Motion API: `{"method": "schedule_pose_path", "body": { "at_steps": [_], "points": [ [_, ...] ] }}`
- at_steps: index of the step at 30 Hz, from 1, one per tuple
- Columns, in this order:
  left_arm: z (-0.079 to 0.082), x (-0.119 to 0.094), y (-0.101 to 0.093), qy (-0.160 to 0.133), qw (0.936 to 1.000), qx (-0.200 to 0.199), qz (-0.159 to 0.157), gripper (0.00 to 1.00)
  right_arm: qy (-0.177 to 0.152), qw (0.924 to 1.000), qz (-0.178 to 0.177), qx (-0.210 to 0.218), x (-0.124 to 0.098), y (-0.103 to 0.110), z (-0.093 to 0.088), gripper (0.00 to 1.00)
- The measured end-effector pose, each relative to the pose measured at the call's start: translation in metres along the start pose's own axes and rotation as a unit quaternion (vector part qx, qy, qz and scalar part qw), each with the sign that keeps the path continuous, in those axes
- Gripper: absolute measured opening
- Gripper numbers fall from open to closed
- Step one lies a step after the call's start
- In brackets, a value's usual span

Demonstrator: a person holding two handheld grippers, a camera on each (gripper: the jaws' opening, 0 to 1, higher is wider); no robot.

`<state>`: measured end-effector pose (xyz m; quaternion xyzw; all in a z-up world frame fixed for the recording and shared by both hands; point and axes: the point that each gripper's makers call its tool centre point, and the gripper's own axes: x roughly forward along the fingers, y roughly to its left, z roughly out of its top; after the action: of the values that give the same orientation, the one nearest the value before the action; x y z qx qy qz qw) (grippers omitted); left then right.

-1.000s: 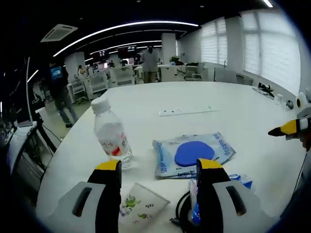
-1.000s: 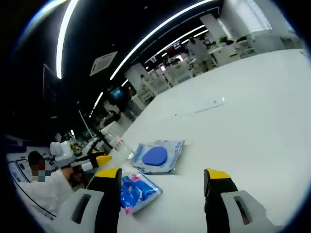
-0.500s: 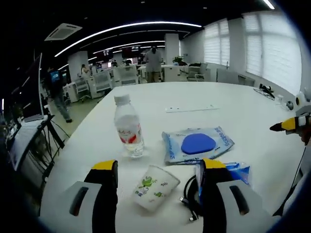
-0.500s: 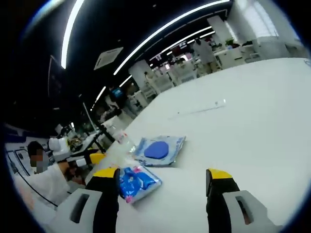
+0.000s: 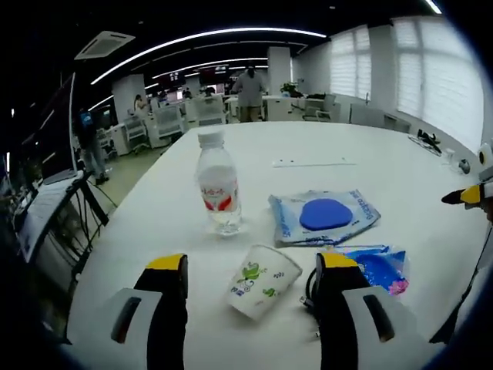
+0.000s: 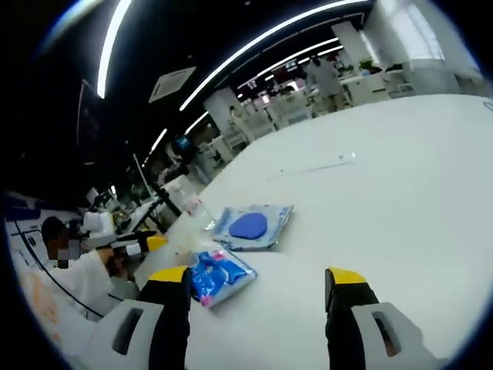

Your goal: Arrange the tabletop items into an orderly group along one side of the table until the central work area is clear of visible clutter.

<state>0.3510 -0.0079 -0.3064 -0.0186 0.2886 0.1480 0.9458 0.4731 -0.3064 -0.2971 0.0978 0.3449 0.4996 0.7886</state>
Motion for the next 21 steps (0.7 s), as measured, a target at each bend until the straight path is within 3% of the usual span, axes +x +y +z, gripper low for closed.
{"method": "schedule_pose_path", "body": {
  "at_steps": [2,4,7,13,16,21],
  "points": [
    [-0.001,-0.002,0.001,0.005,1.0,-0.002,-0.004,0.66,0.012,0.9999,0.005,-0.004,0.003,0.003,-0.004,0.71],
    [-0.004,-0.003,-0.002,0.019,0.9995,0.022,-0.014,0.64,0.019,0.9997,0.011,-0.008,0.006,0.007,-0.007,0.71],
    [-0.013,0.005,-0.008,0.049,0.9958,0.069,-0.037,0.62,0.026,0.9995,0.018,-0.009,0.011,0.013,-0.01,0.7],
    [-0.032,0.025,-0.013,0.102,0.9867,0.108,-0.068,0.51,0.032,0.9991,0.024,-0.012,0.013,0.019,-0.011,0.69],
    [-0.048,0.03,-0.013,0.138,0.984,0.092,-0.066,0.5,0.031,0.9992,0.024,-0.01,0.011,0.02,-0.011,0.69],
    [-0.066,0.033,-0.011,0.17,0.9795,0.09,-0.06,0.44,0.029,0.9994,0.017,-0.005,0.004,0.015,-0.013,0.68]
  ]
}}
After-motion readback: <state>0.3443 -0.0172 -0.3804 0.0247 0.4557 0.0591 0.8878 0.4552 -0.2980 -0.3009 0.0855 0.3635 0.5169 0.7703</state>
